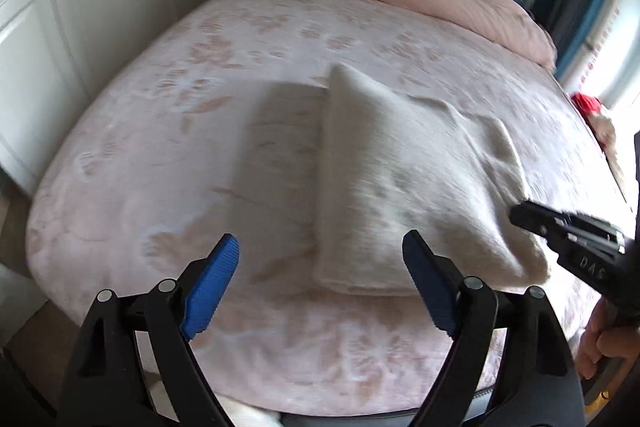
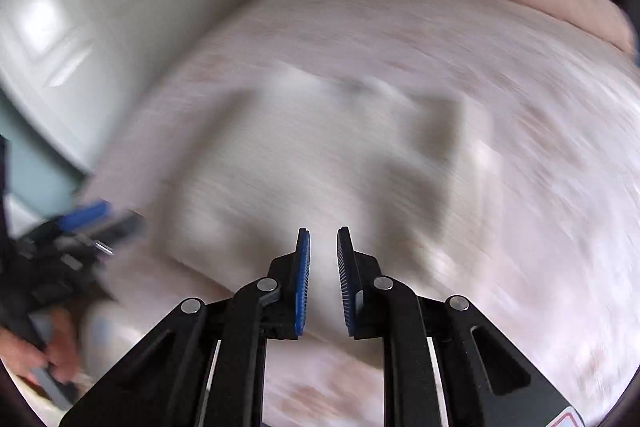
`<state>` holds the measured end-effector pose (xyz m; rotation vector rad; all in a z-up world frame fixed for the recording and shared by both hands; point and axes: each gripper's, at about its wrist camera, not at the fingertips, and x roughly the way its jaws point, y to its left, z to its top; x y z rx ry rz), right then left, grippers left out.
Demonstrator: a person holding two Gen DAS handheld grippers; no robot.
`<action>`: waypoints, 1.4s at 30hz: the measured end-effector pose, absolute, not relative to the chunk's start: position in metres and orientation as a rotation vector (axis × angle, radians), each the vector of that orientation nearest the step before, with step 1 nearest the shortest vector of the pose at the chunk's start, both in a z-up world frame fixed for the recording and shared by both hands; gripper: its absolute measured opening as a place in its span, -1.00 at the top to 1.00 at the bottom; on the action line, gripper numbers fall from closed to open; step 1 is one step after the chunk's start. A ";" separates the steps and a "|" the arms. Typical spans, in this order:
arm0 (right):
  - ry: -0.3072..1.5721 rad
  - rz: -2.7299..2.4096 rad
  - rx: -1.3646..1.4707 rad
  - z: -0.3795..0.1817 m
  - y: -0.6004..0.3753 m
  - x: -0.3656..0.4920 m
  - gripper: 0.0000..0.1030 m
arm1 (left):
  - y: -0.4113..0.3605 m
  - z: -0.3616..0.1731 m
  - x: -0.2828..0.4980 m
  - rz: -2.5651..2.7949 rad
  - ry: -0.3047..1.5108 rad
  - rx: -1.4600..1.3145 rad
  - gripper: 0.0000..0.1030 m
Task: Fold small clothes
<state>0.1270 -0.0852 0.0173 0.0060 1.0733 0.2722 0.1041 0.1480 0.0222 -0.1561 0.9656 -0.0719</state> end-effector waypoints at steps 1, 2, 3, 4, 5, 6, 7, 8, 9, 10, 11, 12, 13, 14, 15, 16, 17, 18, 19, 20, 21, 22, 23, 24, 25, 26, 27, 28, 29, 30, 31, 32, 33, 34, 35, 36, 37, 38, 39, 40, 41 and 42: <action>1.114 0.226 -0.023 0.001 -0.097 0.129 0.90 | 0.137 0.017 0.106 -0.086 0.972 -0.137 -0.60; 1.171 0.202 -0.047 -0.022 -0.108 0.131 1.00 | 0.126 0.010 0.109 -0.091 0.987 -0.113 -0.61; 1.197 0.210 -0.027 -0.034 -0.114 0.133 1.00 | 0.118 0.002 0.112 -0.093 1.008 -0.090 -0.61; 1.185 0.217 0.021 -0.035 -0.119 0.133 1.00 | 0.108 -0.010 0.117 -0.104 1.037 -0.067 -0.61; 1.177 0.211 0.044 -0.029 -0.119 0.133 1.00 | 0.102 -0.018 0.120 -0.102 1.058 -0.052 -0.61; 1.167 0.205 0.052 -0.022 -0.118 0.133 0.99 | 0.097 -0.025 0.122 -0.094 1.079 -0.035 -0.60; 1.151 0.196 0.045 -0.013 -0.117 0.130 0.94 | 0.094 -0.030 0.123 -0.081 1.098 -0.024 -0.59; 1.130 0.188 0.039 -0.003 -0.115 0.127 0.84 | 0.094 -0.032 0.122 -0.073 1.106 -0.027 -0.59; 1.111 0.186 0.040 0.007 -0.116 0.122 0.82 | 0.094 -0.029 0.120 -0.071 1.105 -0.038 -0.59; 1.083 0.175 0.038 0.016 -0.118 0.114 0.75 | 0.096 -0.024 0.117 -0.072 1.094 -0.051 -0.59; 1.061 0.154 0.037 0.024 -0.121 0.108 0.61 | 0.096 -0.018 0.113 -0.068 1.084 -0.050 -0.59; 1.050 0.139 0.043 0.028 -0.123 0.103 0.52 | 0.095 -0.011 0.109 -0.064 1.075 -0.039 -0.59; 1.041 0.119 0.061 0.033 -0.126 0.097 0.41 | 0.095 -0.007 0.107 -0.064 1.070 -0.032 -0.59; 1.036 0.103 0.080 0.034 -0.128 0.089 0.40 | 0.094 -0.002 0.103 -0.067 1.063 -0.027 -0.59; 1.031 0.089 0.096 0.035 -0.129 0.088 0.40 | 0.092 0.003 0.099 -0.070 1.052 -0.025 -0.59; 1.024 0.072 0.111 0.037 -0.129 0.083 0.38 | 0.090 0.009 0.093 -0.072 1.041 -0.020 -0.59; 1.019 0.053 0.120 0.038 -0.130 0.078 0.33 | 0.089 0.014 0.090 -0.075 1.036 -0.014 -0.59; 1.011 0.036 0.128 0.038 -0.131 0.073 0.29 | 0.087 0.018 0.087 -0.078 1.033 -0.009 -0.60; 0.999 0.021 0.137 0.039 -0.134 0.068 0.21 | 0.084 0.024 0.080 -0.080 1.021 -0.002 -0.61; 0.992 0.012 0.142 0.039 -0.136 0.063 0.14 | 0.083 0.028 0.076 -0.081 1.012 0.003 -0.63; 0.985 -0.002 0.141 0.040 -0.137 0.056 0.10 | 0.080 0.032 0.071 -0.083 1.003 0.010 -0.65; 0.981 -0.008 0.141 0.040 -0.137 0.053 0.03 | 0.078 0.037 0.065 -0.081 0.990 0.022 -0.66; 0.972 -0.012 0.143 0.041 -0.137 0.047 -0.05 | 0.076 0.040 0.060 -0.076 0.981 0.030 -0.69; 0.962 -0.015 0.147 0.042 -0.136 0.041 -0.09 | 0.073 0.043 0.054 -0.073 0.970 0.038 -0.71; 0.950 -0.021 0.146 0.043 -0.136 0.035 -0.13 | 0.071 0.045 0.049 -0.071 0.963 0.041 -0.72; 0.939 -0.025 0.144 0.044 -0.136 0.030 -0.17 | 0.069 0.047 0.045 -0.068 0.955 0.044 -0.73; 0.928 -0.029 0.137 0.045 -0.133 0.025 -0.20 | 0.068 0.048 0.041 -0.067 0.949 0.046 -0.73; 0.921 -0.032 0.129 0.045 -0.132 0.021 -0.28 | 0.066 0.049 0.038 -0.071 0.945 0.045 -0.74; 0.915 -0.034 0.121 0.045 -0.130 0.016 -0.33 | 0.065 0.049 0.036 -0.073 0.943 0.042 -0.75; 0.910 -0.034 0.117 0.046 -0.129 0.012 -0.34 | 0.063 0.049 0.032 -0.073 0.942 0.042 -0.76; 0.903 -0.036 0.113 0.046 -0.129 0.008 -0.37 | 0.062 0.049 0.028 -0.067 0.942 0.040 -0.76; 0.898 -0.039 0.110 0.047 -0.129 0.005 -0.40 | 0.061 0.049 0.025 -0.064 0.938 0.036 -0.76; 0.892 -0.041 0.109 0.048 -0.128 0.002 -0.41 | 0.060 0.049 0.022 -0.061 0.934 0.033 -0.76; 0.886 -0.042 0.112 0.049 -0.129 -0.002 -0.43 | 0.059 0.050 0.018 -0.056 0.927 0.028 -0.77; 0.883 -0.045 0.116 0.050 -0.130 -0.004 -0.45 | 0.058 0.051 0.014 -0.051 0.917 0.025 -0.77; 0.882 -0.049 0.123 0.050 -0.131 -0.006 -0.46 | 0.057 0.052 0.012 -0.046 0.909 0.026 -0.77; 0.882 -0.048 0.128 0.050 -0.132 -0.008 -0.46 | 0.056 0.054 0.009 -0.039 0.900 0.032 -0.77; 0.881 -0.049 0.131 0.050 -0.133 -0.010 -0.46 | 0.054 0.055 0.008 -0.034 0.893 0.040 -0.77; 0.880 -0.050 0.129 0.051 -0.133 -0.012 -0.46 | 0.053 0.056 0.006 -0.030 0.886 0.049 -0.77; 0.878 -0.051 0.124 0.051 -0.132 -0.013 -0.46 | 0.050 0.057 0.002 -0.027 0.876 0.060 -0.77; 0.873 -0.050 0.116 0.052 -0.131 -0.015 -0.46 | 0.049 0.058 0.000 -0.026 0.868 0.067 -0.78; 0.868 -0.042 0.108 0.052 -0.130 -0.016 -0.46 | 0.047 0.059 -0.002 -0.022 0.860 0.073 -0.78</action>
